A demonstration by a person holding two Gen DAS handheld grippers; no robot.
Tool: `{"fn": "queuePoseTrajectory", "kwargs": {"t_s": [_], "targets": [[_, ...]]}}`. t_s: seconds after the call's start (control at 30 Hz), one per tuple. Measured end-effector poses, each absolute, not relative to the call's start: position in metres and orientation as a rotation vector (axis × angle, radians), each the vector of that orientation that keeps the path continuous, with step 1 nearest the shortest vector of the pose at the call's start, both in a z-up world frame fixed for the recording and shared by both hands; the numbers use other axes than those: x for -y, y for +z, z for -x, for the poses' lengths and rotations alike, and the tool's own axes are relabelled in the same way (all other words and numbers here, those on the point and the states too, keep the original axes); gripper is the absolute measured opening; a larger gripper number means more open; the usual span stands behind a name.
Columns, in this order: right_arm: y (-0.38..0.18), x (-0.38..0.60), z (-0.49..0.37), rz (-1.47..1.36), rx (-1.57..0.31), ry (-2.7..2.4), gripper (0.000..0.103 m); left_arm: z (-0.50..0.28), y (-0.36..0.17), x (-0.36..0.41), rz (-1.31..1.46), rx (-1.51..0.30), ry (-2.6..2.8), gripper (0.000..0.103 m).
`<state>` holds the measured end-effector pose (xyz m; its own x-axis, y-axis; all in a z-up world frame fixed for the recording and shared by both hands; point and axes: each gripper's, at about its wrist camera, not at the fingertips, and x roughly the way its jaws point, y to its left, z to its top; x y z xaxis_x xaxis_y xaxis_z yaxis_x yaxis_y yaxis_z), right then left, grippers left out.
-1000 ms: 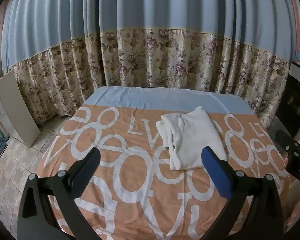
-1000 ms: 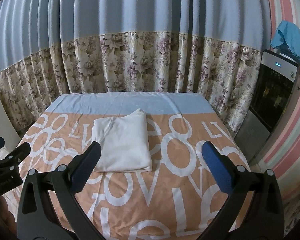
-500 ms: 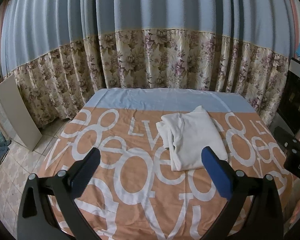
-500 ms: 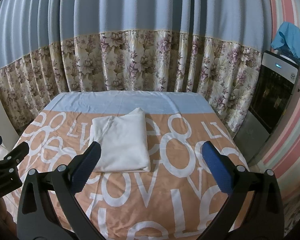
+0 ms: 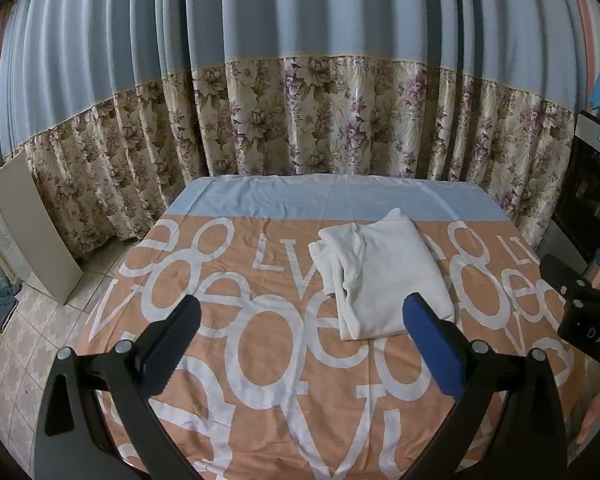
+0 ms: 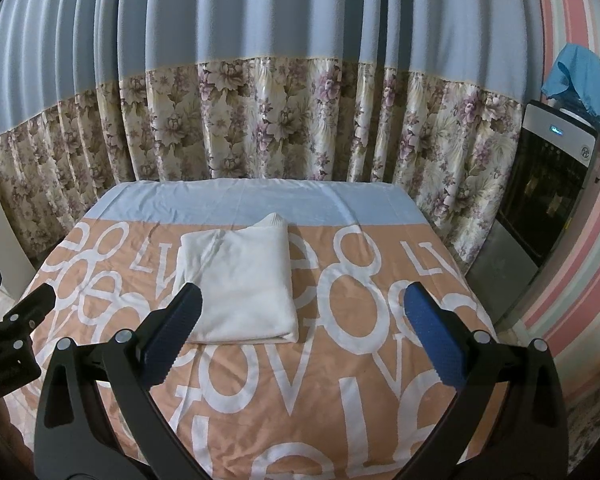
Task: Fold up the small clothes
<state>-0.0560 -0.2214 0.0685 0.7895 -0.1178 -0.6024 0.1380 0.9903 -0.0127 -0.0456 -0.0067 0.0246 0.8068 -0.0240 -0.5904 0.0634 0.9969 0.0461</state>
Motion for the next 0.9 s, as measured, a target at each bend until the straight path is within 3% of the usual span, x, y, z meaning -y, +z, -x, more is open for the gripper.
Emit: {"fn": "queuePoseTrajectory", "kwargs": {"t_s": [0.9], "targets": [[0.0594, 0.2223, 0.0505, -0.022, -0.658, -0.143, 0.100, 0.0477, 0.0188, 0.0065, -0.093, -0.638, -0.011, 0.101]]}}
